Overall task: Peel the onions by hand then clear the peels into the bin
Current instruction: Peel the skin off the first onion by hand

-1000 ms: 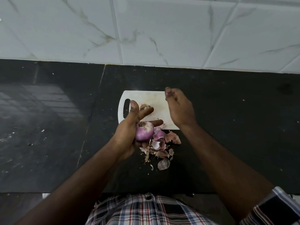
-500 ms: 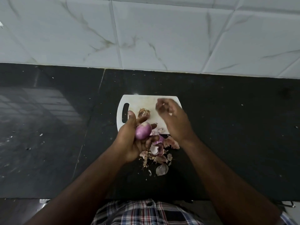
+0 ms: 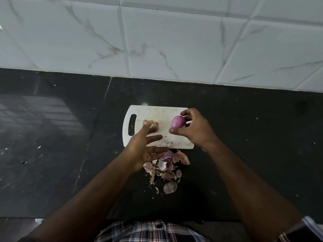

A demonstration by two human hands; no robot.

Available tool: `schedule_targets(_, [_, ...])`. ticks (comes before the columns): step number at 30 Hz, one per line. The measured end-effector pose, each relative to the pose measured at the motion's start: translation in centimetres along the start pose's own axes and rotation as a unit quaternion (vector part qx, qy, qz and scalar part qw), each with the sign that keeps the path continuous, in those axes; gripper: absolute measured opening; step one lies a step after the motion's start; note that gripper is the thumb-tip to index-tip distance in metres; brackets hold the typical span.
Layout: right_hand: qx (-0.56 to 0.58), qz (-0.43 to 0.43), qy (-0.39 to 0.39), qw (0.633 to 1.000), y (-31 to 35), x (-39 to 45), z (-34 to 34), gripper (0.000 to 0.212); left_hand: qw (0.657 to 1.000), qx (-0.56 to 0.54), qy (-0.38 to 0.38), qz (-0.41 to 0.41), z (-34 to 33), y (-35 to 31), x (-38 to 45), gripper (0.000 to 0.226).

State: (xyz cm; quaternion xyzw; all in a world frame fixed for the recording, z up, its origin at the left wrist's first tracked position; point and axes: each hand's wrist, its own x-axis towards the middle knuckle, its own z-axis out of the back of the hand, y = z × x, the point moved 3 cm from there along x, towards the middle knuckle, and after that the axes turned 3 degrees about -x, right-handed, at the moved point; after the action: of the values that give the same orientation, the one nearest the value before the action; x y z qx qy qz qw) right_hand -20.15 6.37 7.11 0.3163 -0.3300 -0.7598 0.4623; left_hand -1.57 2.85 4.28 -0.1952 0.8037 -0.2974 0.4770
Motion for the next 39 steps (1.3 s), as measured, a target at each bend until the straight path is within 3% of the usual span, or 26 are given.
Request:
schedule_targets(4, [-0.090,-0.008,0.055,0.994,-0.9,3.0,0.2,0.064,0.994,0.084,-0.011,-0.062,0.2,-0.2,0.5,0.044])
schedule_targets(8, [0.043,0.035,0.086,0.995,0.1,2.3,-1.6,0.041,0.993,0.029,0.061,-0.094,-1.8,-1.4,0.7,0.042])
schedule_targets(10, [0.091,0.049,0.053,0.993,0.7,1.4,-2.3,0.028,0.991,-0.007,0.070,-0.118,-2.4,-1.7,1.0,0.039])
schedule_targets(13, [0.180,0.012,-0.028,0.983,1.4,0.9,-2.3,0.047,0.989,-0.014,0.058,-0.138,-2.6,-1.6,1.2,0.038])
schedule_targets(15, [0.210,-0.007,-0.069,0.975,1.7,1.3,-2.0,0.049,0.990,-0.001,0.039,-0.136,-3.0,-1.6,1.1,0.045])
schedule_targets(18, [0.218,0.008,-0.051,0.975,2.9,1.4,-2.8,0.050,0.992,0.005,0.040,-0.121,-4.1,-1.6,1.0,0.047])
schedule_targets(24, [0.208,0.003,-0.091,0.974,3.8,1.7,-4.2,0.055,0.997,-0.034,0.006,-0.073,-5.0,-1.7,1.1,0.064])
schedule_targets(33, [0.102,0.057,-0.144,0.983,4.6,0.6,-4.5,0.033,0.989,-0.125,-0.077,-0.034,-4.1,-0.9,0.9,0.049])
schedule_targets(36, [0.085,0.044,-0.122,0.988,4.3,0.5,-5.7,0.044,0.984,-0.115,-0.093,-0.099,-4.0,-1.2,0.8,0.040])
schedule_targets(39, [0.107,0.033,-0.113,0.987,4.8,0.4,-5.5,0.040,0.968,-0.012,-0.140,-0.207,-4.1,-2.0,-0.3,0.033])
